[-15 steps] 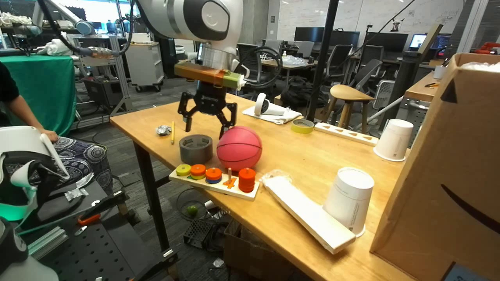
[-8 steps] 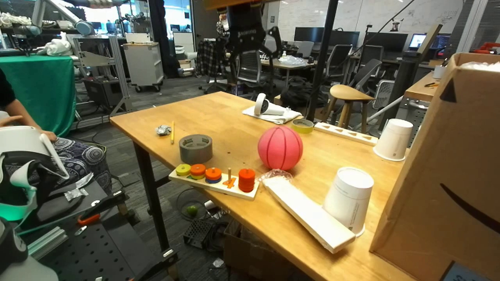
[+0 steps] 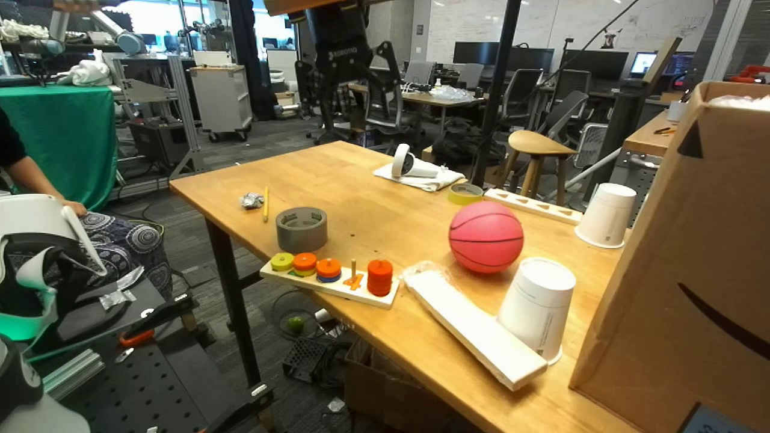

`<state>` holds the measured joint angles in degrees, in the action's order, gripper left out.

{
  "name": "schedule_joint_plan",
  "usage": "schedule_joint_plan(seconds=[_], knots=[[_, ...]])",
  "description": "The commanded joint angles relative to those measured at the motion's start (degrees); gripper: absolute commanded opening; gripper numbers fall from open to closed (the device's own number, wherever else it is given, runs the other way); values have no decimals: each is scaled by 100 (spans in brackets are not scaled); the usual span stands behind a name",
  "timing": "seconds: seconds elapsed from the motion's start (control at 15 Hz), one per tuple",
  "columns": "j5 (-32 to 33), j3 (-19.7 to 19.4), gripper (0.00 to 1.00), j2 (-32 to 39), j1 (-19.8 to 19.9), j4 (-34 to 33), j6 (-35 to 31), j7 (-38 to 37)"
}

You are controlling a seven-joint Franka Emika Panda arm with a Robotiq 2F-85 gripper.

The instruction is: Push the basketball to the right

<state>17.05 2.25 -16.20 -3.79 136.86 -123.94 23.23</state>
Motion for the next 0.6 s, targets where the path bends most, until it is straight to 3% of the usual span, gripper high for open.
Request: schedule_joint_plan(seconds=[0.0, 0.53], knots=[[-222, 72, 100, -195, -187, 386, 115, -129], [-678, 181, 100, -117, -463, 534, 383, -137]])
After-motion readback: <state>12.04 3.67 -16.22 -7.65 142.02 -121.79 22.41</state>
